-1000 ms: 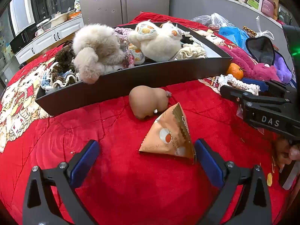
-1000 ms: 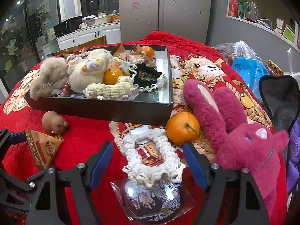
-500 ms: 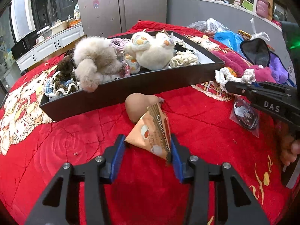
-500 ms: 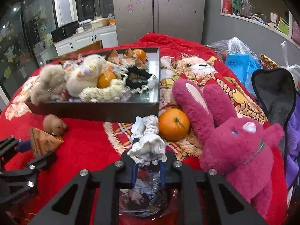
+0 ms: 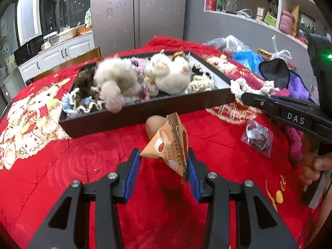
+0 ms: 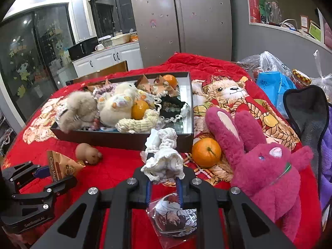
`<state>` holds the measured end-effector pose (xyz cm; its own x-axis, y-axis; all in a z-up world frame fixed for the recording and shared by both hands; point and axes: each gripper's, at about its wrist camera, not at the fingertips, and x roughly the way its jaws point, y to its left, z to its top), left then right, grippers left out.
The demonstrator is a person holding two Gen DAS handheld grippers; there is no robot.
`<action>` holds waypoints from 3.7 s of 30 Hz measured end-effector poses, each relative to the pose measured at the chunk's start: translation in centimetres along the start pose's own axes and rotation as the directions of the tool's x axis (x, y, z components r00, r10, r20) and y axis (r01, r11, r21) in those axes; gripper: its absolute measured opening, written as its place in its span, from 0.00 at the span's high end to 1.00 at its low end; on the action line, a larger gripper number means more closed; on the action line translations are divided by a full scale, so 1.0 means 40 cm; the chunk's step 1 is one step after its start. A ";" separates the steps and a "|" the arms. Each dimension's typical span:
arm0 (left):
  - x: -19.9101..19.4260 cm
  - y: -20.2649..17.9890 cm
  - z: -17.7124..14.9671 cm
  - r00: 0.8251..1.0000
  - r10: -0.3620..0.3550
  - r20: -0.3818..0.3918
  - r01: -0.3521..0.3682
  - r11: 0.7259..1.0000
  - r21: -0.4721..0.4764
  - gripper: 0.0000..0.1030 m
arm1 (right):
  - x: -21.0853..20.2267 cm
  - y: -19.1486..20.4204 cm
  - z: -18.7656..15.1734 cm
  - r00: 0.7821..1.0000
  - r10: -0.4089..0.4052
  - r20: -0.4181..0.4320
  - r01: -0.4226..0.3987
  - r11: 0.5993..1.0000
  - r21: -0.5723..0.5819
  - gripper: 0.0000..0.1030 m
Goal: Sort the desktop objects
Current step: 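Lift the lace hair tie and wrapped candy off the quilt, then carry the hair tie and candy over the black box, then open right tool to drop the hair tie while left tool releases the candy into the box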
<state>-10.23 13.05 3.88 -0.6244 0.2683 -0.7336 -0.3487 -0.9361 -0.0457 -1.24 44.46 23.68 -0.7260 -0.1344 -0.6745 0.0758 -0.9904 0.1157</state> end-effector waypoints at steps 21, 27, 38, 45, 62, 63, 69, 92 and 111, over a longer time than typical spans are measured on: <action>0.011 0.057 -0.008 0.999 0.039 -0.012 -0.040 0.997 -0.061 0.57 | -0.015 0.077 0.001 0.991 0.135 0.017 -0.135 0.991 -0.017 0.82; 0.015 0.066 -0.011 0.998 0.059 -0.015 -0.060 0.996 -0.068 0.57 | -0.009 0.101 -0.001 0.989 0.144 0.019 -0.144 0.989 -0.036 0.82; -0.040 0.107 0.010 0.995 0.091 0.041 -0.086 0.989 -0.124 0.57 | -0.021 0.133 0.001 0.961 0.275 0.038 -0.276 0.961 0.004 0.82; -0.087 0.125 0.044 0.992 0.097 0.083 -0.084 0.986 -0.147 0.57 | -0.038 0.174 0.007 0.958 0.283 0.045 -0.283 0.959 -0.009 0.82; -0.145 0.142 0.260 0.974 0.134 0.183 -0.117 0.988 -0.101 0.57 | -0.109 0.217 0.171 0.965 0.222 0.136 -0.219 0.975 -0.043 0.82; -0.140 0.147 0.276 0.974 0.129 0.185 -0.111 0.988 -0.105 0.57 | -0.108 0.218 0.187 0.966 0.218 0.139 -0.214 0.976 -0.044 0.82; -0.070 0.192 0.387 0.974 0.128 0.184 -0.106 0.986 -0.125 0.57 | -0.075 0.211 0.281 0.964 0.202 0.173 -0.197 0.979 -0.043 0.82; 0.181 0.251 0.470 0.995 0.059 0.077 -0.052 0.995 -0.087 0.57 | 0.215 0.131 0.364 0.993 0.118 0.018 -0.118 0.992 0.034 0.81; 0.199 0.263 0.467 0.998 0.057 0.039 -0.052 0.993 -0.107 0.57 | 0.233 0.133 0.361 0.990 0.142 -0.026 -0.140 0.989 0.047 0.81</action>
<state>-31.92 9.56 10.22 -0.6701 0.2234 -0.7078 -0.2385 -0.9679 -0.0798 -17.47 38.41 28.56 -0.6899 -0.2743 -0.6700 0.1449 -0.9590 0.2434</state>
